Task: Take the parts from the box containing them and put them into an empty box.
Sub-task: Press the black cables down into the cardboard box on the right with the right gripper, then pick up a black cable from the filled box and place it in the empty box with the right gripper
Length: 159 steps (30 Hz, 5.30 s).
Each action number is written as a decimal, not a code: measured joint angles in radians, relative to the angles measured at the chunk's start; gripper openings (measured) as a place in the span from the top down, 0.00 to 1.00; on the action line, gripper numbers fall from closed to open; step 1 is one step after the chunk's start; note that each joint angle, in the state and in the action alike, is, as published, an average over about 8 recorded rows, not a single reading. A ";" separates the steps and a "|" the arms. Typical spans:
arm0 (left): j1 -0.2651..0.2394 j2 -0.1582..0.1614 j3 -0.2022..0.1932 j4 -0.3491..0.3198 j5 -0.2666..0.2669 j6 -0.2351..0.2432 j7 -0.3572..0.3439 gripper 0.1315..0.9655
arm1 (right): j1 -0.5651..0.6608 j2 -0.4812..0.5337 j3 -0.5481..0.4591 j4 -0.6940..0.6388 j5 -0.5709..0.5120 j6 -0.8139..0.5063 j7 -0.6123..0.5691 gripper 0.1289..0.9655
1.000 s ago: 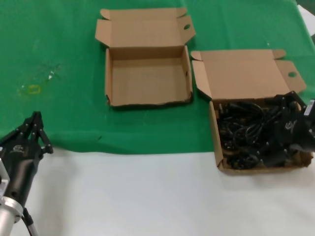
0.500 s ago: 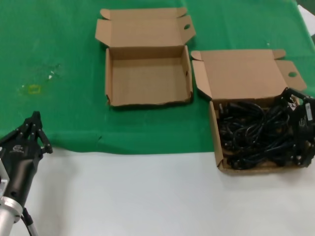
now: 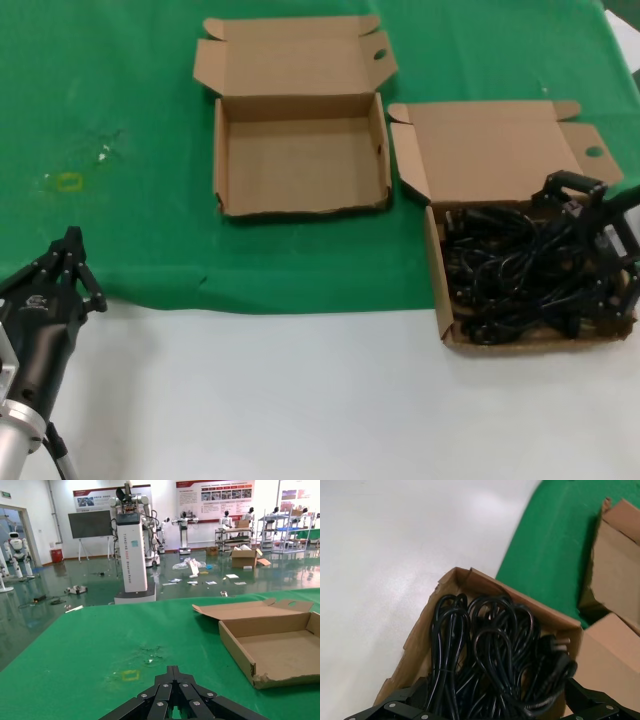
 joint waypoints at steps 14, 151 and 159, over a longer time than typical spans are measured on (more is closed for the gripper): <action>0.000 0.000 0.000 0.000 0.000 0.000 0.000 0.99 | 0.058 -0.100 -0.006 -0.157 -0.005 0.016 -0.295 0.00; 0.000 0.000 0.000 0.000 0.000 0.000 0.000 0.99 | 0.275 -0.630 0.123 -0.732 0.079 0.443 -0.646 0.91; 0.000 0.000 0.000 0.000 0.000 0.000 0.000 0.99 | 0.322 -0.706 0.171 -0.887 0.120 0.504 -0.763 0.91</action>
